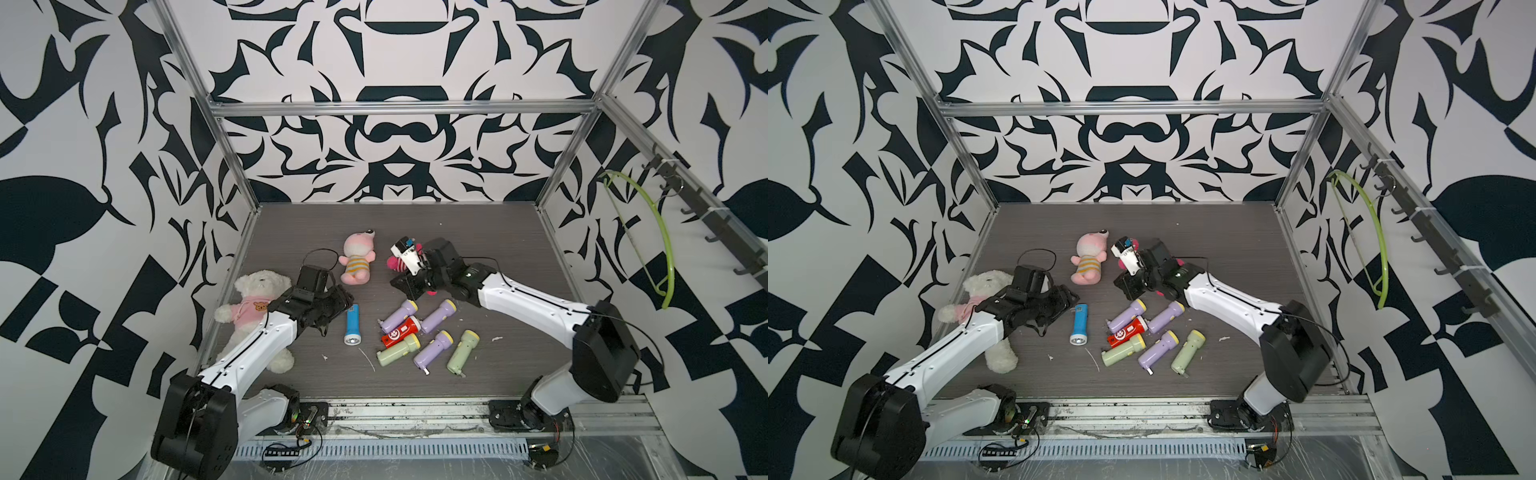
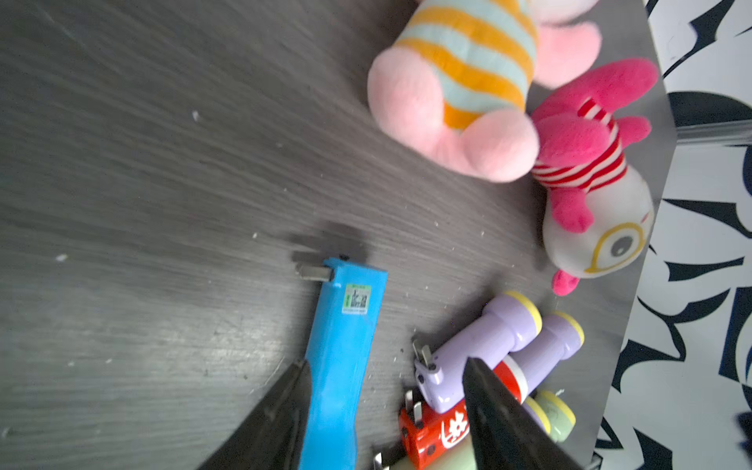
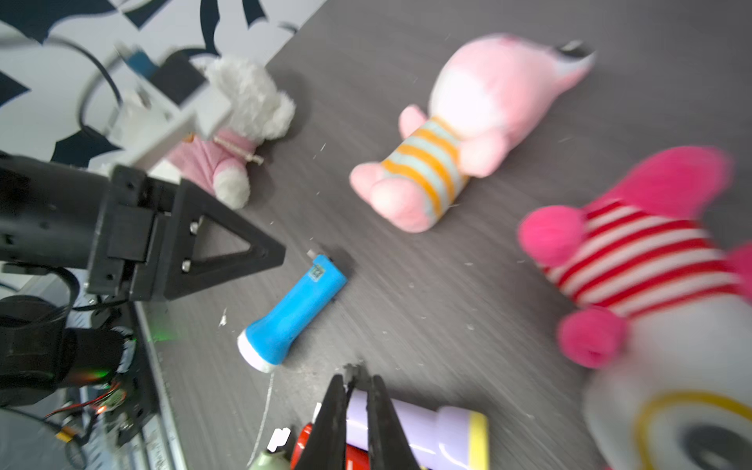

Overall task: Close the plug at the bottom of the flashlight
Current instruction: Adjust the flashlight at the center of the board, then pick up the flashlight from the center of the board.

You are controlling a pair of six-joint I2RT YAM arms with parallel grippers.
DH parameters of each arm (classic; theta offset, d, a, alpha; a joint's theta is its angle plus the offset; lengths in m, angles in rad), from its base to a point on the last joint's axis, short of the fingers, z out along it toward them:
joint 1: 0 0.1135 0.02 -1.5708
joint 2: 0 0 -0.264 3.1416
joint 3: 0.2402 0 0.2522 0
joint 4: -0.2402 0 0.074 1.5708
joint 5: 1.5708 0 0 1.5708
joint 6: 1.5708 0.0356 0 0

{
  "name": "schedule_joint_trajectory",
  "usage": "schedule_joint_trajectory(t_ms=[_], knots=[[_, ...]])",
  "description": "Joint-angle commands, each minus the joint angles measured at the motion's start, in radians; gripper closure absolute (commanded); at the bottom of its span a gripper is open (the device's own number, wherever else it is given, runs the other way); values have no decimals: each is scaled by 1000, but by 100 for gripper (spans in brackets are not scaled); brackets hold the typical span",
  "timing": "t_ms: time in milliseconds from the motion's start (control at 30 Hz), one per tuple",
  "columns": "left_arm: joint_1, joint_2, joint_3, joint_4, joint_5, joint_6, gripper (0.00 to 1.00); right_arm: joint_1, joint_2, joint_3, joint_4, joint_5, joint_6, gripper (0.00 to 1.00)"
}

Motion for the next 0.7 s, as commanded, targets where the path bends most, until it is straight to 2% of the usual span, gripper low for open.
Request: schedule_joint_trajectory(t_ms=[0, 200, 367, 533, 667], knots=[[-10, 3, -29, 42, 70, 34, 38, 10, -104, -58, 175, 105, -5, 84], [-97, 44, -22, 23, 13, 37, 37, -20, -172, -83, 141, 162, -43, 83], [-163, 152, 17, -12, -78, 26, 38, -50, -188, -97, 121, 165, -32, 83], [-192, 273, 97, -95, -158, 25, 39, -62, -196, -103, 109, 162, -30, 81], [-205, 338, 138, -98, -162, 27, 39, -73, -202, -111, 104, 162, -28, 80]])
